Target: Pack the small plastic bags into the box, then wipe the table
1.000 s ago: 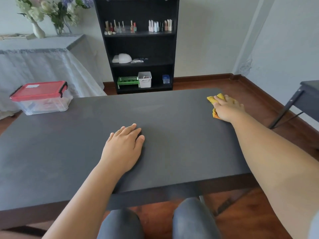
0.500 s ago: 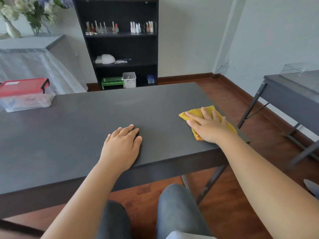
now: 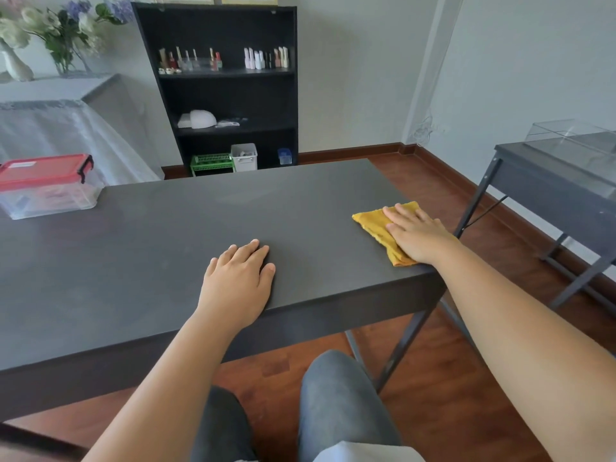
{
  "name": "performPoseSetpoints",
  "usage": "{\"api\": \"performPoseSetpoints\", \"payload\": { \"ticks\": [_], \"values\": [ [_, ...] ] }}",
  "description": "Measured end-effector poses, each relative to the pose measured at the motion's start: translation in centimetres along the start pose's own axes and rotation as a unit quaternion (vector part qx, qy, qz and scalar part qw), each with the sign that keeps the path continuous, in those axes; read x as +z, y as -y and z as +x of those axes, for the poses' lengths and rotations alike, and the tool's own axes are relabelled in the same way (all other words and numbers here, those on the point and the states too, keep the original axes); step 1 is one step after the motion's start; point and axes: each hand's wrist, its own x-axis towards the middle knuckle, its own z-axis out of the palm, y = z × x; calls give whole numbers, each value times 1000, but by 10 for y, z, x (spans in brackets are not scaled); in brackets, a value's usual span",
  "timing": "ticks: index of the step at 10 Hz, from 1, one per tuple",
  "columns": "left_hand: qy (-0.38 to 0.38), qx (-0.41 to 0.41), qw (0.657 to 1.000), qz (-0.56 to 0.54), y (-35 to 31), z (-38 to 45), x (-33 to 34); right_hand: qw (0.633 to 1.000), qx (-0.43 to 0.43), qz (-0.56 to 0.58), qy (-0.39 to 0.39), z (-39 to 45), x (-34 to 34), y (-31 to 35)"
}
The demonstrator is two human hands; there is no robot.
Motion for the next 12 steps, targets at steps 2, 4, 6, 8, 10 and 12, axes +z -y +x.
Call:
{"api": "performPoseSetpoints", "payload": {
  "ticks": [2,4,6,8,10,12],
  "values": [
    [-6,-1,1000,1,1,1,2,1000,3,-22,-9,-7,3,5],
    [-18,-2,1000,3,1,0,5,999,7,-25,19,-27,9,20],
    [-15,-1,1000,-7,1,-1,4,999,21,-26,14,-32,9,27],
    [-17,0,1000,-19,3,0,4,999,-13,-40,-34,-39,19,35],
    [-25,9,999,-45,5,-3,-1,999,-6,-29,11,-36,18,34],
    [-87,-41,989,-110,51,-5,-28,986,-77,124,-81,-45,4,64]
  ]
}}
